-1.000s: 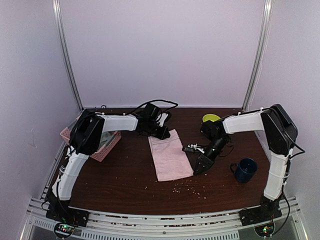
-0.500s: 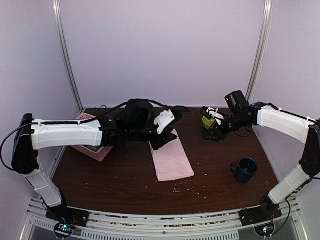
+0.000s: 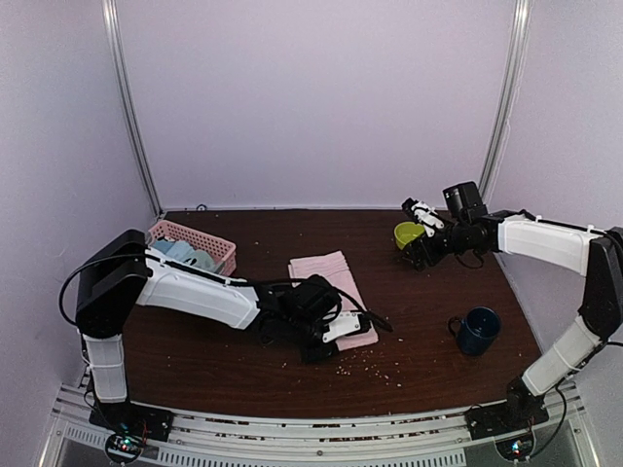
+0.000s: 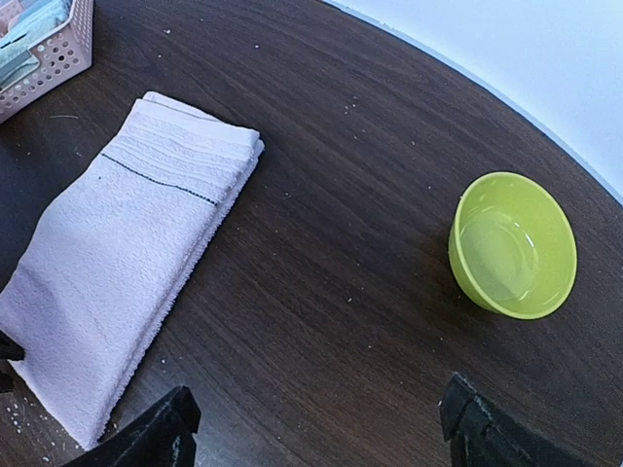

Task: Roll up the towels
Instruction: Pick up the towel from the center of the board, then roll the towel at the center of the board.

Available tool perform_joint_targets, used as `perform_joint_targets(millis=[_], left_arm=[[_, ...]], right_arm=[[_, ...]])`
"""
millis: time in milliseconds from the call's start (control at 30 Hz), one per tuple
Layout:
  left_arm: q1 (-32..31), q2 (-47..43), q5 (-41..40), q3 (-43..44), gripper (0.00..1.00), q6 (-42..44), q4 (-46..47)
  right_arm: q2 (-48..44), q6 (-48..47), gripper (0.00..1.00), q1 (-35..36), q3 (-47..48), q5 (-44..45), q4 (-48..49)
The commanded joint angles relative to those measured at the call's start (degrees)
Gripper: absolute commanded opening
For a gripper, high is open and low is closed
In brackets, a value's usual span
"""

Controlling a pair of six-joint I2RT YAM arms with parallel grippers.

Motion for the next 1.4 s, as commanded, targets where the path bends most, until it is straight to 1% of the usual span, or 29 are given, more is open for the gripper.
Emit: perform_joint_targets(millis=[0, 100, 267, 300, 333, 433, 500, 533, 667, 733, 800, 833, 1000, 1100, 1233, 1367], left_arm=[[0.15, 2.27, 1.01, 2.04, 0.37, 0.34, 0.18], [0.08, 3.42, -0.8, 1.84, 0.36, 0.47, -0.75], [-0.19, 5.61, -9.75, 1.52, 0.36, 1.6, -2.74], [-0.2, 6.0, -10.46, 1.49, 0.34, 1.72, -2.82], [-0.2, 6.35, -10.53, 1.6, 0.29, 1.67, -2.84], [-0.2, 7.15, -7.05, 2.41, 0.13, 1.39, -3.36], [-0.08, 7.06, -3.78, 3.35, 0.02, 1.13, -4.11], [0.15, 6.73, -1.69, 3.67, 0.0, 0.83, -4.31], [2.75, 5.38, 10.76, 4.4, 0.0, -2.17, -4.11], [4.81, 5.48, 19.24, 4.98, 0.0, -5.06, -4.21], [7.32, 6.46, 28.68, 5.21, 0.0, -7.82, -3.89], [8.52, 6.96, 33.75, 4.77, 0.0, -9.39, -3.04], [13.18, 9.05, 50.82, 1.53, 0.0, -19.12, 5.51], [14.39, 10.77, 56.08, 1.75, 0.0, -24.17, 8.9], [16.21, 13.22, 60.8, 1.59, 0.0, -30.13, 12.46], [17.19, 14.87, 61.43, 1.31, 0.0, -32.79, 13.63]], right_arm=[[-2.34, -0.52, 0.89, 0.06, -1.42, -1.32, 1.97], [-2.56, -0.7, 0.88, 0.1, -1.04, -2.23, 1.48], [-3.31, -1.0, 0.86, 0.09, 1.49, -4.47, -2.44], [-3.79, -1.21, 0.85, 0.05, 1.98, -5.72, -3.55], [-4.36, -1.6, 0.85, 0.01, 2.43, -6.75, -4.88], [-6.07, -3.35, 0.82, 0.09, 3.8, -9.67, -9.26], [-6.92, -6.28, 0.79, 0.08, 4.78, -11.94, -13.81], [-7.66, -7.41, 0.78, 0.06, 4.62, -12.75, -15.2], [-10.69, -11.34, 0.71, 0.16, 2.15, -15.36, -19.31], [-11.79, -12.81, 0.68, 0.1, 2.18, -17.72, -22.31], [-12.82, -16.28, 0.65, 0.61, 2.52, -21.69, -26.62], [-13.47, -17.31, 0.63, 1.46, 2.33, -22.1, -27.59], [-16.47, -19.97, 0.58, 9.35, -2.62, -17.04, -26.55], [-15.01, -21.58, 0.56, 14.56, -5.11, -15.89, -25.63], [-12.44, -22.92, 0.53, 21.48, -7.46, -10.9, -22.13], [-9.44, -22.62, 0.54, 27.36, -9.32, -5.27, -15.12]])
